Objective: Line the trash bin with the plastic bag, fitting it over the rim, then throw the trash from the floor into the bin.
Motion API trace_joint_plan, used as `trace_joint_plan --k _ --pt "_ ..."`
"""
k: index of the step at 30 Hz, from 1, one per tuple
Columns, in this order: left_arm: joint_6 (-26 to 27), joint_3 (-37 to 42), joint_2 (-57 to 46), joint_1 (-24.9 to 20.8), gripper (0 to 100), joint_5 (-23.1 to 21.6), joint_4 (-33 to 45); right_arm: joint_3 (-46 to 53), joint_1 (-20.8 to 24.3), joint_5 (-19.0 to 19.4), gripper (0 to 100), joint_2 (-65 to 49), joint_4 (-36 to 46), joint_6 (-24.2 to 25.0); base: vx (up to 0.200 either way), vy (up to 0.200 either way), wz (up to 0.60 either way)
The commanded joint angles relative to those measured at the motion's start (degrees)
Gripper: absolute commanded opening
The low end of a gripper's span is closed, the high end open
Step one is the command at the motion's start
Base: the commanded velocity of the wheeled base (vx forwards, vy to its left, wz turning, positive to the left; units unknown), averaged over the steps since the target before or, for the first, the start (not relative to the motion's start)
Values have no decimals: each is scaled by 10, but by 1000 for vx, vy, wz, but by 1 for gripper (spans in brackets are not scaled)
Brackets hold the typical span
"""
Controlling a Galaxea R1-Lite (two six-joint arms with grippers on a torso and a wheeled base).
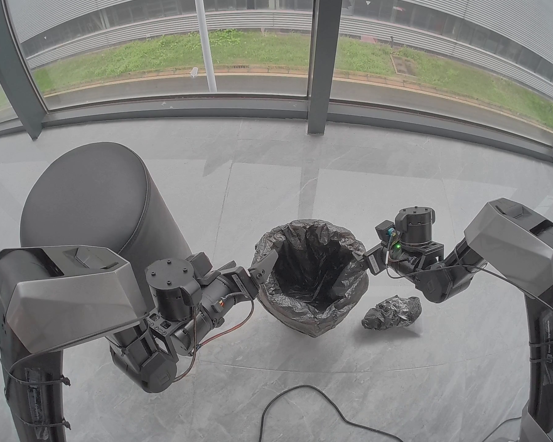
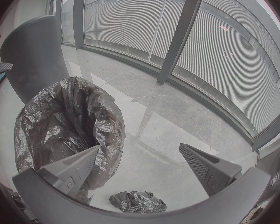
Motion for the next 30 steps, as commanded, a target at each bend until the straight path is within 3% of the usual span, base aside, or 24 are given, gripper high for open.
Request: trace_joint_plan --k 1,7,17,21,27,30 --pt "1 7 -6 0 100 0 0 10 -1 2 100 -23 -1 0 0 0 0" --pt "15 8 -7 0 100 0 0 47 -5 4 100 -51 -1 0 0 0 0" --pt "18 14 -20 0 100 0 0 111 -51 22 100 -80 -3 1 0 0 0" --pt "17 16 -30 0 100 0 0 119 -79 77 100 -78 1 -22 0 0 0" --pt "12 35 -55 1 100 -1 1 111 -166 185 100 -45 36 -167 0 0 0" --pt "7 43 -61 1 100 -2 1 83 -197 223 100 -12 60 -208 0 0 0"
